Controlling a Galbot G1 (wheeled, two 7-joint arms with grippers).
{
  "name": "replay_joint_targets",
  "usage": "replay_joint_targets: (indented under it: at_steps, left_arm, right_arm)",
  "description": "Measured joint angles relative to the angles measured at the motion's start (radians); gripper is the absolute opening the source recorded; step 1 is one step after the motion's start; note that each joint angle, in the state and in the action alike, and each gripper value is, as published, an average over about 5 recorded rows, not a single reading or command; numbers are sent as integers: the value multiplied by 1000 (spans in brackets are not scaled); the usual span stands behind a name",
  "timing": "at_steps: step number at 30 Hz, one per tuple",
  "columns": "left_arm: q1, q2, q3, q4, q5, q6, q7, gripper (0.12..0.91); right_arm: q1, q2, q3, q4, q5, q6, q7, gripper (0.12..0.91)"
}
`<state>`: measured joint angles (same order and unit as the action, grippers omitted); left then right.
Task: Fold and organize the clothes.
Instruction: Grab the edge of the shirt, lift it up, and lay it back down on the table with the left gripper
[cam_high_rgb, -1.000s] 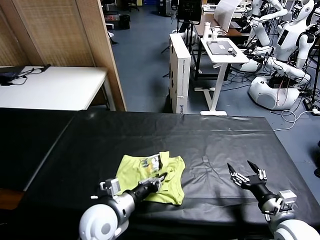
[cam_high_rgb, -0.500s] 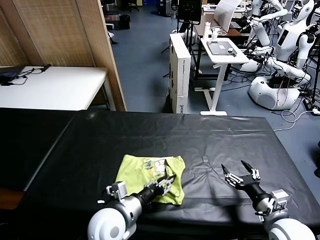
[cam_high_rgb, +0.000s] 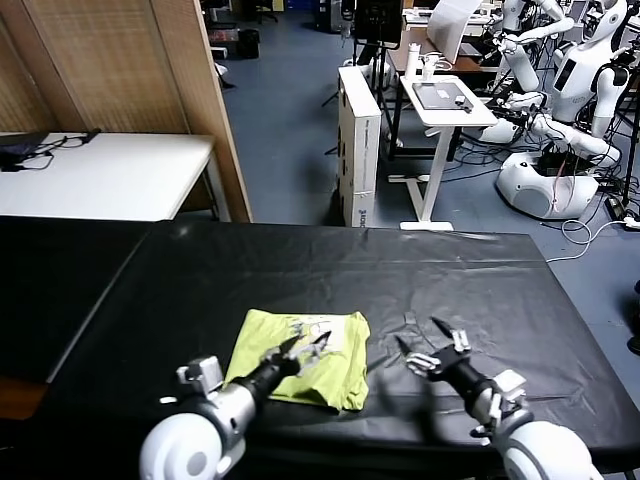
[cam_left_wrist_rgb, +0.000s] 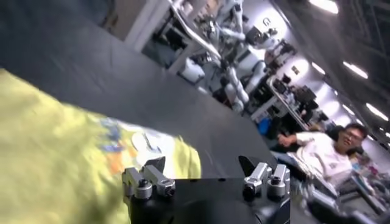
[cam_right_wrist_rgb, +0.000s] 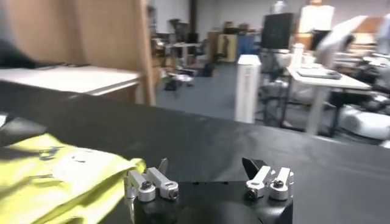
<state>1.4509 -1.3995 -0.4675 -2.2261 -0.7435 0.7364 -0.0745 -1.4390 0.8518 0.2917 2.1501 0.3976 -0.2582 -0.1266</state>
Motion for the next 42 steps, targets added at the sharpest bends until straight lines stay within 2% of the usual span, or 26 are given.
replay_joint_targets:
  at_steps: [7, 13, 18, 22, 25, 33, 39, 42]
  left_arm:
    - [2, 3, -12, 7, 26, -5, 2, 907]
    - [3, 6, -15, 10, 29, -19, 3, 907]
    - [7, 6, -15, 11, 33, -25, 4, 907]
    - [13, 4, -15, 10, 39, -28, 6, 907]
    - [17, 1, -14, 7, 45, -29, 8, 907]
    - [24, -12, -12, 1, 58, -30, 14, 907]
    - [29, -13, -12, -3, 63, -31, 15, 907]
    - [30, -14, -12, -5, 64, -31, 15, 907]
  right_arm:
    - [7, -97, -126, 21, -181, 78, -81, 907]
    - [11, -148, -172, 21, -268, 103, -100, 907]
    - [11, -152, -195, 9, -325, 119, -98, 889]
    - [12, -147, -208, 0, -361, 124, -96, 785]
    - [16, -146, -213, -4, -385, 130, -95, 741]
    - [26, -138, -227, -15, -457, 150, -99, 696]
    - [29, -134, -242, -27, -476, 156, -102, 666]
    - [29, -133, -243, -27, -476, 157, -102, 595]
